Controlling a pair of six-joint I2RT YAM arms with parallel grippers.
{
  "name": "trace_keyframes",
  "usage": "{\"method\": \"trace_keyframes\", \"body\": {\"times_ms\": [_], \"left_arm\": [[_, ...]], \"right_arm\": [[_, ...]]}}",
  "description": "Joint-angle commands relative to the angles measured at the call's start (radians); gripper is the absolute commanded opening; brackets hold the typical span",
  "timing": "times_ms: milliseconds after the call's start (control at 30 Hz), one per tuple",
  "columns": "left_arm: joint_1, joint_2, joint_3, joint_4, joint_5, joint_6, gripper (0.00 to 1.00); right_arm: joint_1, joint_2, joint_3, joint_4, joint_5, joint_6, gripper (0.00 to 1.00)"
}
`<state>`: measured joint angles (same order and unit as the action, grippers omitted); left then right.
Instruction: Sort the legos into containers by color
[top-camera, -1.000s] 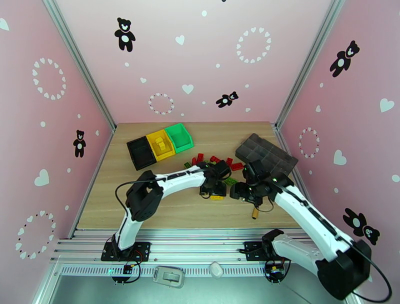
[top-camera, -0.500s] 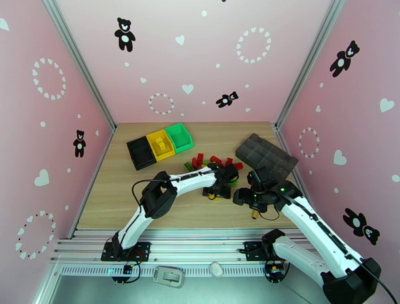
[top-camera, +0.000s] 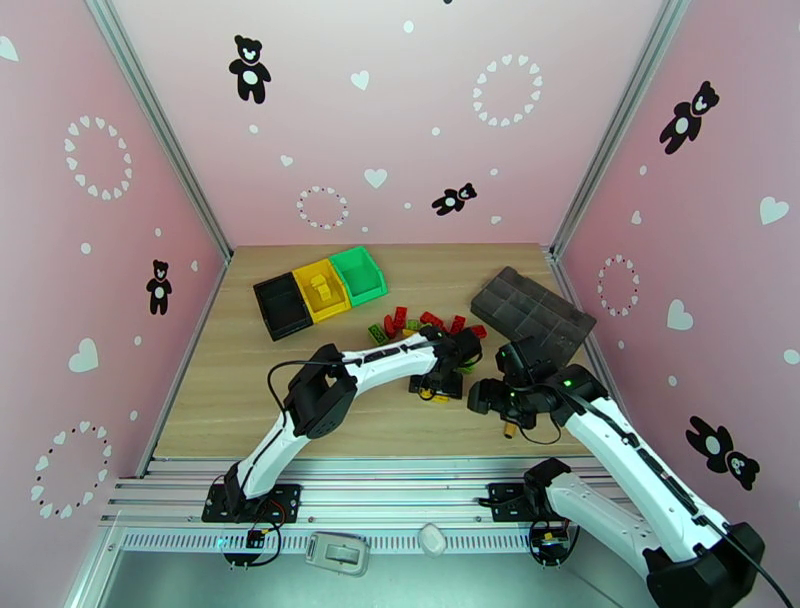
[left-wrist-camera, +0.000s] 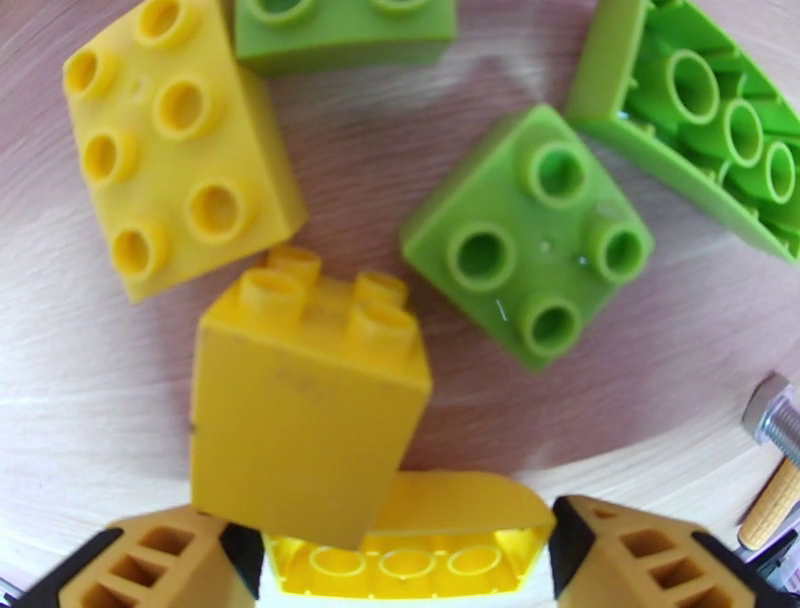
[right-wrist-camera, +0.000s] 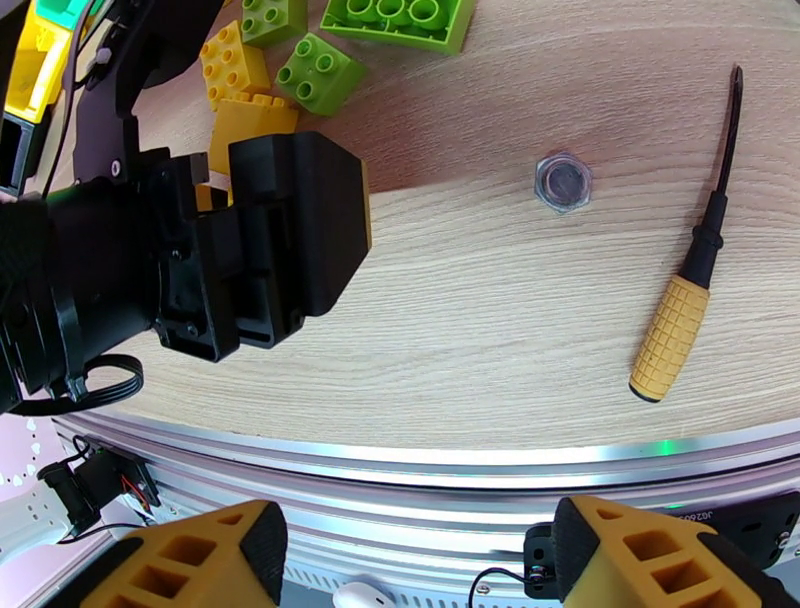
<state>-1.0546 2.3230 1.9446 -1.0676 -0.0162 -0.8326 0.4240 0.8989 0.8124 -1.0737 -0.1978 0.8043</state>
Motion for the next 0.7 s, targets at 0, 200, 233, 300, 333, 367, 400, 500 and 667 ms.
{"method": "trace_keyframes", "body": {"times_ms": [0, 200, 233, 300, 333, 367, 400, 500, 667], "left_arm": [[-0.014, 0.010, -0.007, -0.024, -0.022, -0.001, 0.72], [-0.013, -0.023, -0.023, -0.015, -0.030, 0.007, 0.57], [-0.014, -0.032, -0.024, -0.016, -0.031, 0.009, 0.56], [-0.012, -0.058, -0.033, -0.017, -0.037, 0.013, 0.55], [-0.012, -0.072, -0.041, -0.013, -0.035, 0.016, 0.55], [-0.006, -0.091, -0.055, -0.007, -0.035, 0.018, 0.55], [-0.002, -0.113, -0.072, 0.001, -0.036, 0.018, 0.54], [0.024, -0.192, -0.136, 0.035, -0.038, 0.020, 0.53], [0.096, -0.326, -0.234, 0.080, -0.048, 0.035, 0.52]], "right_arm": [[-0.005, -0.006, -0.016, -0.001, -0.009, 0.004, 0.75], [-0.005, -0.001, -0.024, 0.020, -0.014, 0.009, 0.75], [-0.004, 0.002, -0.024, 0.024, -0.017, 0.009, 0.75], [-0.005, 0.009, -0.023, 0.043, -0.031, 0.010, 0.74], [-0.005, 0.014, -0.023, 0.053, -0.039, 0.012, 0.73], [-0.005, 0.019, -0.023, 0.070, -0.050, 0.014, 0.73], [-0.005, 0.029, -0.024, 0.091, -0.065, 0.017, 0.72], [-0.001, 0.066, -0.022, 0.172, -0.116, 0.030, 0.71], [0.040, 0.187, 0.010, 0.308, -0.170, 0.060, 0.70]]}}
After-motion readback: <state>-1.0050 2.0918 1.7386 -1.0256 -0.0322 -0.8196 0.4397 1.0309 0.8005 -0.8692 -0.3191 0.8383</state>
